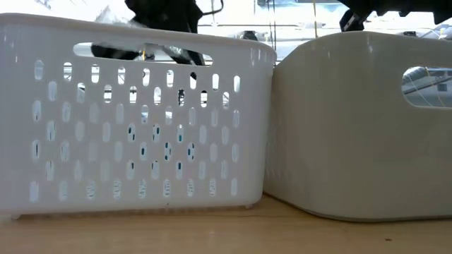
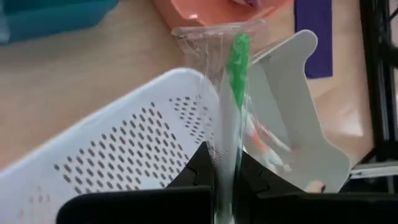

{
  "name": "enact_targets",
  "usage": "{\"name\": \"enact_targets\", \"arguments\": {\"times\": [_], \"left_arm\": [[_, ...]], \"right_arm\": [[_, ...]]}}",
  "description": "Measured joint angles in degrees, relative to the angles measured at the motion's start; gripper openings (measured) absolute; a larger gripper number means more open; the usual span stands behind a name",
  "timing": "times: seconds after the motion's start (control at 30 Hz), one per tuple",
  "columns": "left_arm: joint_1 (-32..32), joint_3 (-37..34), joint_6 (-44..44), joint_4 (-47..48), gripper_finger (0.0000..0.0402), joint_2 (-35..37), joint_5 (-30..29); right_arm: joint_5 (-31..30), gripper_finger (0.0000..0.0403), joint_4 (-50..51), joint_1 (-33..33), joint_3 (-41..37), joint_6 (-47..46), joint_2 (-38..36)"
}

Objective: Pick & Place Toothbrushes
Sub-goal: Put the green toothbrush into the white bin

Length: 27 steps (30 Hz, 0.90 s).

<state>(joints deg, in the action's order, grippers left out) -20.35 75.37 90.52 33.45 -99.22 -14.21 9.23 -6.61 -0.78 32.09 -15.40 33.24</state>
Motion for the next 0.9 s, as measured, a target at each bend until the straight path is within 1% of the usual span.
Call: {"name": "enact_targets", "arguments": {"times": [0.1,0.27,0.5,0.6,0.77,0.9], "left_arm": [[0.98,0.0,-2.81,0.97,0.0008,-0.09,1.72],[0.98,0.01,-4.6,0.66,0.0008,-0.34,5.2],[1.12,0.02,-6.35,-1.92,0.0008,-3.71,7.02],[1.2,0.02,-7.28,-1.99,0.0008,-4.82,8.85],[1.51,0.02,-7.46,-2.12,0.0008,-6.1,14.25],[1.74,0.02,-7.95,-2.04,0.0008,-6.19,14.17]], "right_arm": [[0.03,0.0001,-0.03,0.02,-0.49,-0.36,-0.07],[0.03,0.0001,-0.04,0.02,-0.65,-0.39,-0.22],[0.03,0.0001,0.03,0.0,-0.65,-0.03,-0.52],[0.03,0.0001,0.08,0.0,-0.65,0.25,-0.69],[0.03,0.0001,0.02,0.0,-0.65,0.63,-0.77],[0.03,0.0001,-0.02,0.0,-0.65,0.9,-0.75]]}}
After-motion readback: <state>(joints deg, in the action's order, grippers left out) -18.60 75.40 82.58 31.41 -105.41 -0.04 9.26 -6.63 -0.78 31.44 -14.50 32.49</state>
